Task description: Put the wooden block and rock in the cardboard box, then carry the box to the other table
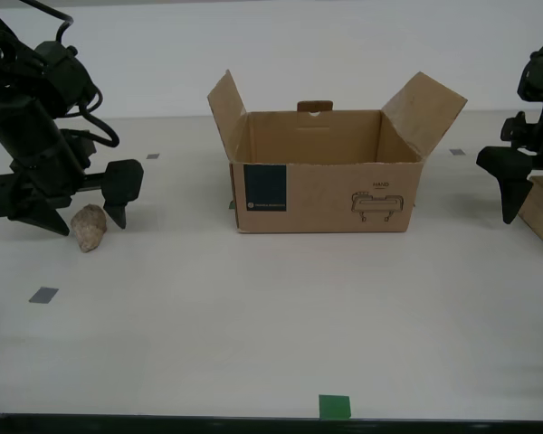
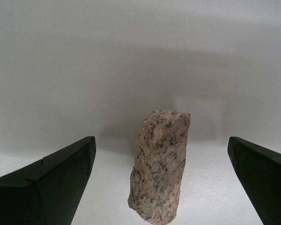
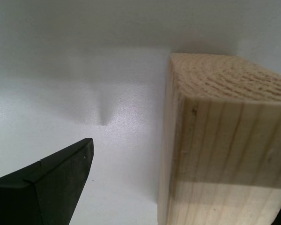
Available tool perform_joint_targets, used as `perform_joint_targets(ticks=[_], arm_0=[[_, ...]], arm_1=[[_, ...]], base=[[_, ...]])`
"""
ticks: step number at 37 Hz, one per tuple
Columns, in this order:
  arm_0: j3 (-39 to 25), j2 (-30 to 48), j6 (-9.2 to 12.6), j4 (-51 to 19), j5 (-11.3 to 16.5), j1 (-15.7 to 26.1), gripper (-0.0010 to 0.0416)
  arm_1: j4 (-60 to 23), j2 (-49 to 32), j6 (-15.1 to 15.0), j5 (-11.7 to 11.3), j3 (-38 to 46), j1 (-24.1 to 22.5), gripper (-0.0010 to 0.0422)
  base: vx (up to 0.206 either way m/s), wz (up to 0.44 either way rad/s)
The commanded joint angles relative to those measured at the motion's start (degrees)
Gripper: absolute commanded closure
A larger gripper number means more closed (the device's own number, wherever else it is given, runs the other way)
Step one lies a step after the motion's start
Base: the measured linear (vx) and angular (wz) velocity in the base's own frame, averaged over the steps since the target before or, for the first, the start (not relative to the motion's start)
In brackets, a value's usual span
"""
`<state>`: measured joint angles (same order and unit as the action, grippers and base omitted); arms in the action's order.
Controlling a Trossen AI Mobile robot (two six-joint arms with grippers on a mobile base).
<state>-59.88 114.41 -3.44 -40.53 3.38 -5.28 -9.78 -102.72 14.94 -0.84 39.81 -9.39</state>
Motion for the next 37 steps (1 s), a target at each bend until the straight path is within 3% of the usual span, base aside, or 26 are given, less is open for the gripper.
perform_joint_targets(ticks=[1, 15, 27, 37], arm_0=[[0.00, 0.02, 0.02, -0.15, 0.00, 0.09, 0.0017], [0.37, 0.02, 0.31, -0.33, 0.00, 0.15, 0.0024], [0.68, 0.02, 0.44, -0.02, 0.00, 0.15, 0.0096], [0.68, 0.02, 0.46, 0.07, 0.00, 0.15, 0.0175]], arm_1=[[-0.15, -0.04, 0.17, -0.22, 0.00, -0.04, 0.0026], [-0.24, -0.04, 1.05, -0.24, 0.00, -0.04, 0.0026], [-0.39, -0.04, 1.05, -0.22, 0.00, -0.07, 0.0030], [-0.50, -0.04, 1.05, -0.22, 0.00, -0.07, 0.0126]], base=[[0.000, 0.000], [0.000, 0.000], [0.000, 0.000], [0.000, 0.000]])
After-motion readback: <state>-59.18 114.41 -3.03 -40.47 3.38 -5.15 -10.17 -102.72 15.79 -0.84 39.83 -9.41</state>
